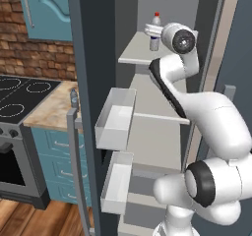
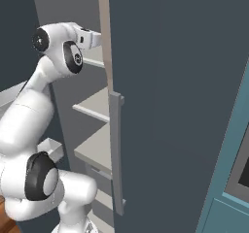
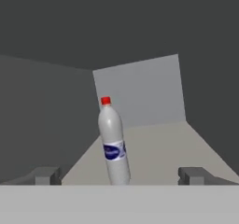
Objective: Take the bottled waters from the counter and place them in the freezer to freeze. Close the freezer door after placing the bottles.
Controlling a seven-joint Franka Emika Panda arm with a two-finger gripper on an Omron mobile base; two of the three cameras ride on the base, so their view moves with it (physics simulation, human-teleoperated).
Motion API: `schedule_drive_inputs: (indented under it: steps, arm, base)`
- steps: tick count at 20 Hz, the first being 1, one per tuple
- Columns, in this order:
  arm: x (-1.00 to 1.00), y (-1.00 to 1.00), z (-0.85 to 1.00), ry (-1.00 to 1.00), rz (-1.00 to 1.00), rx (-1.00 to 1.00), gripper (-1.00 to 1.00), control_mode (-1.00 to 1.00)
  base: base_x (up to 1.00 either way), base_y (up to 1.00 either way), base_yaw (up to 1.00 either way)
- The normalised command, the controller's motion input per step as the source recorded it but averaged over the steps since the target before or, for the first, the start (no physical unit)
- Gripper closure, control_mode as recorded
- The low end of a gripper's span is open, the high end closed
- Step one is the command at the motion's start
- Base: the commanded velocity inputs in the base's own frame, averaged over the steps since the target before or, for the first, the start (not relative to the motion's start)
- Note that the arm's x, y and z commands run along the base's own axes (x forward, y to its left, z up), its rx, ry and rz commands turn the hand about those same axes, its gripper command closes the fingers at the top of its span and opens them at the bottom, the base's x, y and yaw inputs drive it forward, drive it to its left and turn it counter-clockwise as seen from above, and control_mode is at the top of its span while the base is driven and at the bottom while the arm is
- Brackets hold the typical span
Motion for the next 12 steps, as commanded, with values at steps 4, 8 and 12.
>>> schedule_drive_inputs:
  steps: [4,8,12]
  arm:
    - [-0.75,0.14,0.17,0.0,0.19,0.0,-1.0,-1.0]
    - [-0.75,0.2,0.09,0.03,0.22,0.0,-1.0,-1.0]
    - [-0.79,0.24,0.17,0.09,0.19,-0.04,-1.0,-1.0]
  base:
    - [0.0,0.0,0.0]
    - [0.0,0.0,0.0]
    - [0.0,0.0,0.0]
